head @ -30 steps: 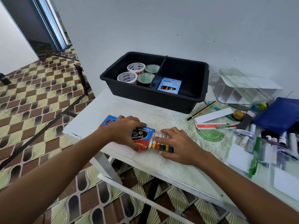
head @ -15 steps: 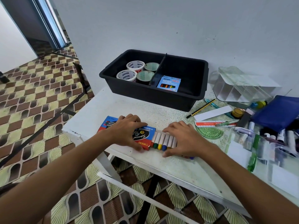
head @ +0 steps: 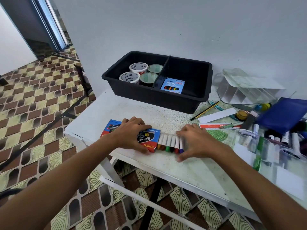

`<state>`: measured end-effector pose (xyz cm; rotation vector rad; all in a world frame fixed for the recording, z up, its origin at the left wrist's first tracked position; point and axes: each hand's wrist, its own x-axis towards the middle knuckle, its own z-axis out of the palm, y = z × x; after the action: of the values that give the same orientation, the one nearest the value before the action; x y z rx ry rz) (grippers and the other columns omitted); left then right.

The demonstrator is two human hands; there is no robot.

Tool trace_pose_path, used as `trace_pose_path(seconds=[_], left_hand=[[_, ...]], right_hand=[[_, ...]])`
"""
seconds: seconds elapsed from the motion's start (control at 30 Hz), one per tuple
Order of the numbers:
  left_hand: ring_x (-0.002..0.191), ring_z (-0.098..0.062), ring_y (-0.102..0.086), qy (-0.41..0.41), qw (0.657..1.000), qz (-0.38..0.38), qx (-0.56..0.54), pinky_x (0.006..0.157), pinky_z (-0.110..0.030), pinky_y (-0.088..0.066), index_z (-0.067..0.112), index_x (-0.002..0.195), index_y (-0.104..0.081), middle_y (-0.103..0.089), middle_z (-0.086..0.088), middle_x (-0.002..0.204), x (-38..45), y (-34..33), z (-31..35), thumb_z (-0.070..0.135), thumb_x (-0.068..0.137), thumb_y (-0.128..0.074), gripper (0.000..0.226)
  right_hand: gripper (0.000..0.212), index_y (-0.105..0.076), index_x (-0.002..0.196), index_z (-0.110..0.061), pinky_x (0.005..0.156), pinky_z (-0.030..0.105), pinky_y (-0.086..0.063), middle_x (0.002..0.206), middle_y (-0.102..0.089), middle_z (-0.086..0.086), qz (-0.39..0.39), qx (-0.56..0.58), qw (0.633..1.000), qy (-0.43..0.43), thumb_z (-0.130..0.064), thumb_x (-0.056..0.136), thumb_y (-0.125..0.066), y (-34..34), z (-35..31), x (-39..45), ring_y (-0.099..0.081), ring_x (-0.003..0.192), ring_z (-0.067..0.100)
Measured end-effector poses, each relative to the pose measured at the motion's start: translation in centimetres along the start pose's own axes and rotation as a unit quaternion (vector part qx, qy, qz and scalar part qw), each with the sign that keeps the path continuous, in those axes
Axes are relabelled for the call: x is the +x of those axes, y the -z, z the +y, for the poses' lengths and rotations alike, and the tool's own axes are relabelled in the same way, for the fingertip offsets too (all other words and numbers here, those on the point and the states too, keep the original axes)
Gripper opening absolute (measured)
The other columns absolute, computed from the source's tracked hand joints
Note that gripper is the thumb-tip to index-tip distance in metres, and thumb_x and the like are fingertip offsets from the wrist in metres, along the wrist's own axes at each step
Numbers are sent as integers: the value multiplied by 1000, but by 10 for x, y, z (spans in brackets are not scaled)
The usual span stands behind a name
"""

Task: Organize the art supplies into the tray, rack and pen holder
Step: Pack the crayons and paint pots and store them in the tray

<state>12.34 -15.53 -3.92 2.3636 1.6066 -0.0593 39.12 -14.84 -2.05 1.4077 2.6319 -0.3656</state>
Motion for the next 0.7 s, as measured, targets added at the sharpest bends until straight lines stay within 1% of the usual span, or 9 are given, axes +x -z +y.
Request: trace_pose_path(seconds=[0.1, 0.17, 0.2, 0.27, 0.37, 0.47, 0.57, 0.63, 0.7], left_hand=[[120, -12, -34, 2, 1000, 6, 0, 103, -37, -25, 29, 145, -34, -42, 4, 132, 1, -2, 2, 81, 60, -56, 103], [119, -12, -35, 0, 1000, 9, -2, 103, -37, -25, 28, 145, -35, -43, 4, 130, 3, -4, 8, 82, 59, -55, 103], [119, -12, -35, -2, 1000, 10, 0, 103, -38, -26, 28, 145, -35, -43, 4, 130, 5, -4, 12, 82, 58, -55, 104], [120, -13, -35, -4, 1000, 9, 5, 104, -39, -27, 28, 145, -35, -44, 4, 131, 7, -3, 15, 81, 60, -59, 103], [122, -13, -35, -3, 1000, 2, 4, 105, -39, -28, 28, 145, -34, -43, 3, 133, 5, -1, 12, 76, 66, -64, 98], [121, -13, -35, -3, 1000, 6, 4, 105, -39, -28, 28, 145, -34, -43, 3, 132, 3, -1, 10, 75, 67, -65, 96], [120, -13, -36, -5, 1000, 19, -4, 104, -39, -28, 28, 144, -37, -45, 3, 131, 5, -4, 13, 77, 64, -64, 98], [117, -12, -38, -6, 999, 31, -10, 103, -39, -28, 27, 142, -39, -47, 3, 129, 7, -7, 18, 81, 59, -58, 101], [117, -13, -38, -3, 999, 46, -8, 102, -39, -28, 27, 142, -41, -47, 3, 128, 10, -10, 22, 82, 57, -54, 102]], right_hand=[[87, -46, 136, -23, 93, 37, -42, 121, -44, -2, -9, 39, 999, -7, -60, 64, -76, -1, 4, -4, -38, 114, 16], [81, -48, 135, -20, 90, 31, -42, 115, -42, -4, 4, 97, 995, 6, -52, 67, -78, -4, -6, -1, -38, 110, 12], [84, -45, 138, -18, 92, 30, -41, 116, -42, -4, 11, 131, 991, 8, -48, 68, -79, -5, -13, 0, -38, 111, 11], [93, -38, 144, -15, 101, 34, -40, 125, -42, -3, 27, 172, 985, 1, -45, 68, -81, -8, -21, 3, -36, 119, 12], [97, -35, 147, -16, 106, 37, -36, 135, -40, -3, 37, 171, 984, -19, -45, 66, -82, -7, -16, 3, -31, 127, 13], [82, -43, 142, -16, 96, 31, -38, 123, -46, -4, 37, 183, 982, -33, -38, 72, -80, -9, -9, 4, -36, 118, 11], [68, -52, 135, -13, 86, 27, -41, 110, -51, -6, 63, 246, 967, -36, -27, 74, -80, -16, -16, 8, -44, 104, 9], [66, -54, 133, -11, 83, 26, -44, 112, -56, -2, 85, 290, 953, -35, -18, 73, -80, -20, -23, 12, -50, 103, 12], [70, -52, 135, -12, 79, 21, -46, 119, -60, 1, 108, 346, 931, -42, -9, 71, -79, -24, -28, 15, -54, 104, 12]])
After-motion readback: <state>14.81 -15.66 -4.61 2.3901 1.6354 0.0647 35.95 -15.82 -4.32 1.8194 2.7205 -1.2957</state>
